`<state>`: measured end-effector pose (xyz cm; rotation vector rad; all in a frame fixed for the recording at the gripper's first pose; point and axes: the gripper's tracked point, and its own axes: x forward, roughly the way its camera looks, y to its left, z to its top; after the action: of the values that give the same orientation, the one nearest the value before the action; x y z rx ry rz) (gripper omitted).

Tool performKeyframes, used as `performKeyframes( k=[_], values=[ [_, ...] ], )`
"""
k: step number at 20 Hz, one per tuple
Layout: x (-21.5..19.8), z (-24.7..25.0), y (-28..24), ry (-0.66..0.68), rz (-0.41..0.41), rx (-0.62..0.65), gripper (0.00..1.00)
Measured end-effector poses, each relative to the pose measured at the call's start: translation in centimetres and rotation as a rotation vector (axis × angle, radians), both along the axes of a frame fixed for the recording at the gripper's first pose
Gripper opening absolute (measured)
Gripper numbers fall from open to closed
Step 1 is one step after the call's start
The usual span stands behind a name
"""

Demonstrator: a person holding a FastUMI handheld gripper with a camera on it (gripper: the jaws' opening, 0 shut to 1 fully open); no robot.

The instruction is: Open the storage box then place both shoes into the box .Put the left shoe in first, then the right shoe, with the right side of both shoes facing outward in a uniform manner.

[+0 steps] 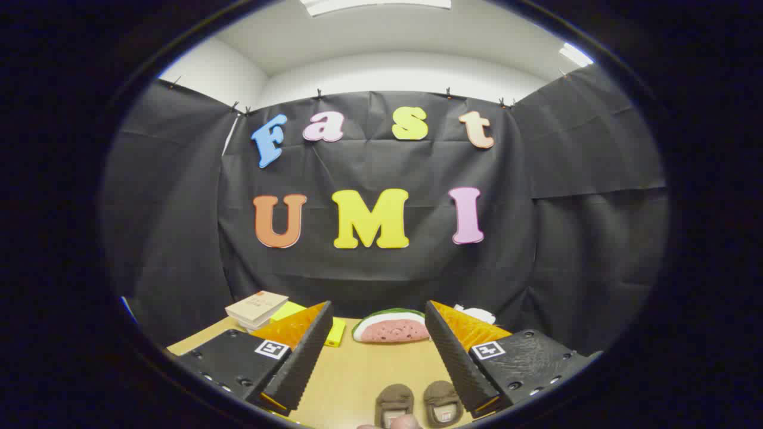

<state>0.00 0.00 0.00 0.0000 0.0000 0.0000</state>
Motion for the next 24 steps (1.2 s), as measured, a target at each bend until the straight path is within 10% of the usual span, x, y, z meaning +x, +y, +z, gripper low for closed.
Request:
performKeyframes(
  k=[24],
  values=[
    [2.2, -3.3, 0.2, 0.106, 0.011, 0.02, 0.95]
  ],
)
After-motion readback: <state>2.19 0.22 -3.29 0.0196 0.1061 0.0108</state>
